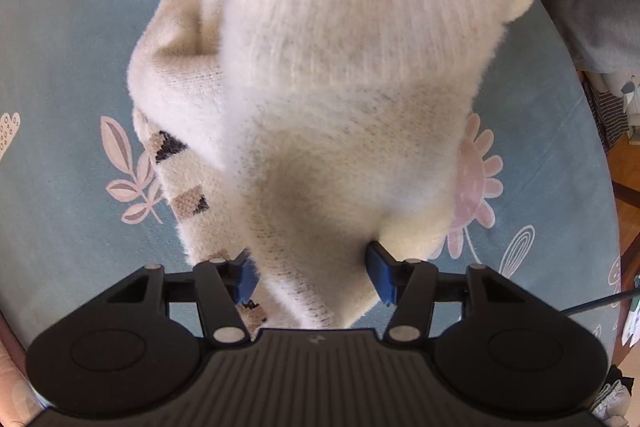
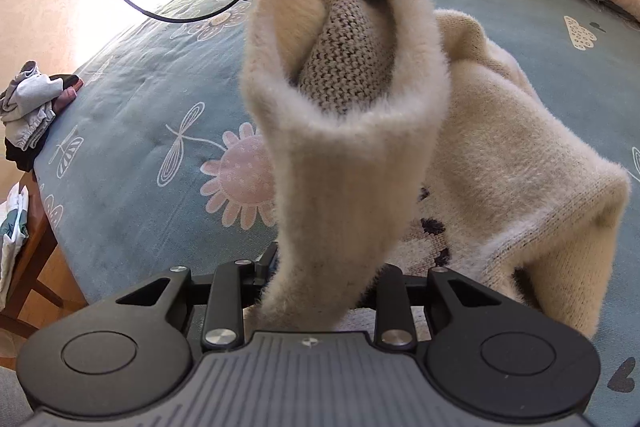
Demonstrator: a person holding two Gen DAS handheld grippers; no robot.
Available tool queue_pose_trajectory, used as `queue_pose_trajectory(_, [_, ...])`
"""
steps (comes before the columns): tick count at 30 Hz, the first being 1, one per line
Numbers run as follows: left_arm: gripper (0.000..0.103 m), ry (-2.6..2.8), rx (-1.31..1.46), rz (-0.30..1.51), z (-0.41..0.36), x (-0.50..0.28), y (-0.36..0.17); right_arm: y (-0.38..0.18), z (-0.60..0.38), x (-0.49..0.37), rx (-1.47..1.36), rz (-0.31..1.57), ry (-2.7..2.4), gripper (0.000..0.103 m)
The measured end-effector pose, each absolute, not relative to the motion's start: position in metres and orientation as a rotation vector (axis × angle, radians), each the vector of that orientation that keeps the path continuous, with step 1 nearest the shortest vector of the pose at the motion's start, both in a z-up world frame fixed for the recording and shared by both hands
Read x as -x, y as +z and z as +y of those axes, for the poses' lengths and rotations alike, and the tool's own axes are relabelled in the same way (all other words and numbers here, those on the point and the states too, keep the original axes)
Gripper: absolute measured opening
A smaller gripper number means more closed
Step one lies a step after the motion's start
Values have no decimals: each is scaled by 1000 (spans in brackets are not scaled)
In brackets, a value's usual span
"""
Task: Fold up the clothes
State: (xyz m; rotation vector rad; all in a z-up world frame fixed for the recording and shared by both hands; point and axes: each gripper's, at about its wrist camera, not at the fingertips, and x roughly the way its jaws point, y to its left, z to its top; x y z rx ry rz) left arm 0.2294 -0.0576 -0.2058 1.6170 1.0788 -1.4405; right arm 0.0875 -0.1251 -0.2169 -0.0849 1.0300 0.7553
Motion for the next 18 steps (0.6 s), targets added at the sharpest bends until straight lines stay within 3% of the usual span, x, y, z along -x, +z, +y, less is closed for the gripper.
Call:
queue_pose_trajectory(3, [11,-1410,-1541,1088,-50,-218,-205,-219,-127,-90,52,1041,764,35])
queue_pose_trajectory(7, [9,-1342,-1406,1105,-33,-199,-195,-223,-124,-93,31,1058,765,35])
queue_pose_trajectory(11, [9,-1298,-1266,1200,-7,-168,-191,-221,-120,-94,39,1086,769,28])
queue_pose_trajectory(18, [9,-1348,-1033,1329,19,-75,-199,-216,-122,-90,82,1159,786,25])
